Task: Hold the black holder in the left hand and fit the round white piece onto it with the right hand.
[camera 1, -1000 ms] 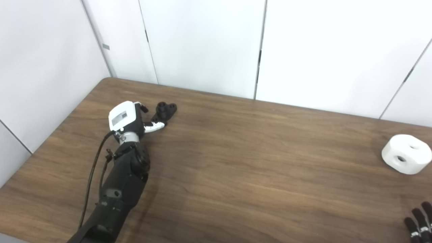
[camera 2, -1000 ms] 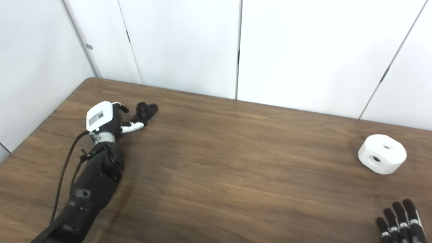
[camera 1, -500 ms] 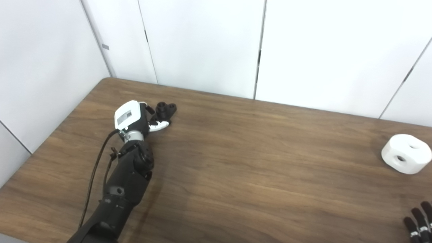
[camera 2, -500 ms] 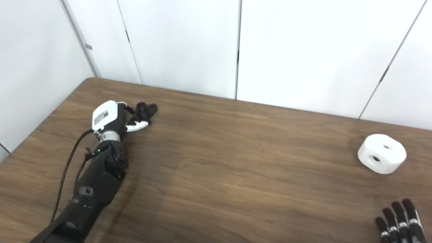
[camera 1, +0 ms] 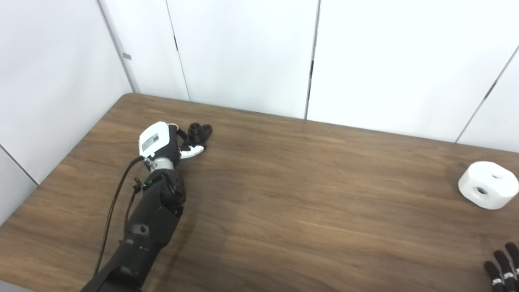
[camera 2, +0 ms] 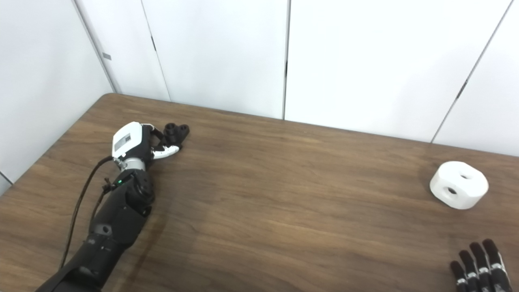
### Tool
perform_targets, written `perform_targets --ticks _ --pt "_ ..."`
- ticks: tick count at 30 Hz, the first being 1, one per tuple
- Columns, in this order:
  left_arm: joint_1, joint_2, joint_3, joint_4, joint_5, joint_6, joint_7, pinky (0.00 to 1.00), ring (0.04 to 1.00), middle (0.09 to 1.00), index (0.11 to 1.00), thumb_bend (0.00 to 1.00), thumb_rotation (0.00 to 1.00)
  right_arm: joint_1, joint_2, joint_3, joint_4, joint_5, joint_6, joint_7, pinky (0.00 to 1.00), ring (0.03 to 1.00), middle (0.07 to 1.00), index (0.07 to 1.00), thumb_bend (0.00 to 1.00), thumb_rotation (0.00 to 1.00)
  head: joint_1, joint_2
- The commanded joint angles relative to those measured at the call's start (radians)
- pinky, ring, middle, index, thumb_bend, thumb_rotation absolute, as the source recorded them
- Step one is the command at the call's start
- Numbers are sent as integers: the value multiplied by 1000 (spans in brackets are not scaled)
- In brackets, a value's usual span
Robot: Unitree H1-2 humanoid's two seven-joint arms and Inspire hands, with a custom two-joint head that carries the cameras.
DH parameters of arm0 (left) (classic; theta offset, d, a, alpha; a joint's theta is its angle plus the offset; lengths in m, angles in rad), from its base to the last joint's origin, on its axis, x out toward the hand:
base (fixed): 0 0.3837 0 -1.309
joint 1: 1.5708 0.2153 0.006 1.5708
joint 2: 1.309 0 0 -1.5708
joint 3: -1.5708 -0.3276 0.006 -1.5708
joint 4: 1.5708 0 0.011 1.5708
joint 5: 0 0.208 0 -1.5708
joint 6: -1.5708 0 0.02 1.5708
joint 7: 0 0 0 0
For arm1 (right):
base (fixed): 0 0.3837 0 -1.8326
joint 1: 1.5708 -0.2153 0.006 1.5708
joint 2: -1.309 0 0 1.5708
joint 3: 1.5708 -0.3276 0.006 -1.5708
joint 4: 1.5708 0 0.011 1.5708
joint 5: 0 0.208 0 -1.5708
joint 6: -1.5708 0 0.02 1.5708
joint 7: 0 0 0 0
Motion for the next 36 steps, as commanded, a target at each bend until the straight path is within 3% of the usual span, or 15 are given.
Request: perform_targets --ticks 1,4,5,8,25,31,36 --pt "-37 24 -2 -7 -4 -6 26 938 878 792 563 830 290 18 -3 5 -15 5 32 -9 1000 1000 1000 1000 551 1000 0 2" --pt "-35 26 0 -5 -25 -19 27 931 876 776 537 808 230 18 -4 5 -16 1 32 -10 1000 1000 1000 1000 553 1000 0 2" --pt "-34 27 -1 -4 -31 -23 29 930 875 771 507 640 140 18 -4 5 -15 -1 32 -12 1000 1000 1000 1000 556 1000 0 3" --pt "-31 27 1 3 -51 -43 45 919 870 760 488 536 75 16 -4 5 -13 -3 30 -10 1000 1000 1000 1000 552 1000 -1 3" --pt "-5 42 -21 -16 -121 -82 32 811 852 760 486 515 47 13 -2 2 -8 4 27 -6 1000 1000 1000 1000 551 1000 -20 7" --pt "32 35 -43 -53 -137 -130 10 752 826 747 486 515 47 15 -2 7 -9 2 25 -2 1000 1000 1000 1000 554 1000 -29 11" --pt "62 9 -80 -110 -142 -122 -42 787 851 750 486 516 46 17 0 13 -19 -14 34 -17 1000 1000 1000 1000 552 1000 -40 15"
